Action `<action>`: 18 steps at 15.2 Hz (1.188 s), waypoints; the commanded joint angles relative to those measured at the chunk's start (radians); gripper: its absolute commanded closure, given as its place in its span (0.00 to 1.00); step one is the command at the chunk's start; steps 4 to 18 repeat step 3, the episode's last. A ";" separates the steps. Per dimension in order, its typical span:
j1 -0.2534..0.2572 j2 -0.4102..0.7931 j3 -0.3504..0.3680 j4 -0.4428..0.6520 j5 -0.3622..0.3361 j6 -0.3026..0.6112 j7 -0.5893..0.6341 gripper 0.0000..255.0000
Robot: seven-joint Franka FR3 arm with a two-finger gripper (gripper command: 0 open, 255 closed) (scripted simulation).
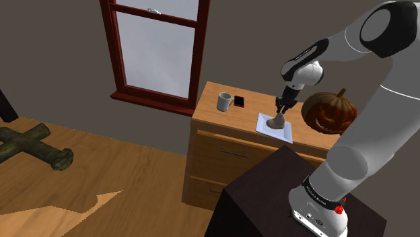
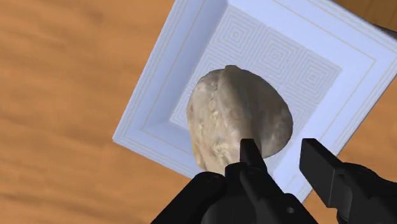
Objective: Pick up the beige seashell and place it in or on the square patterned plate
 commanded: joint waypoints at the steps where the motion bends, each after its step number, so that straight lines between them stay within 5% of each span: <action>1: -0.002 0.029 0.006 -0.009 0.024 0.021 -0.017 1.00; 18: -0.007 0.054 0.013 -0.013 0.047 0.045 -0.033 1.00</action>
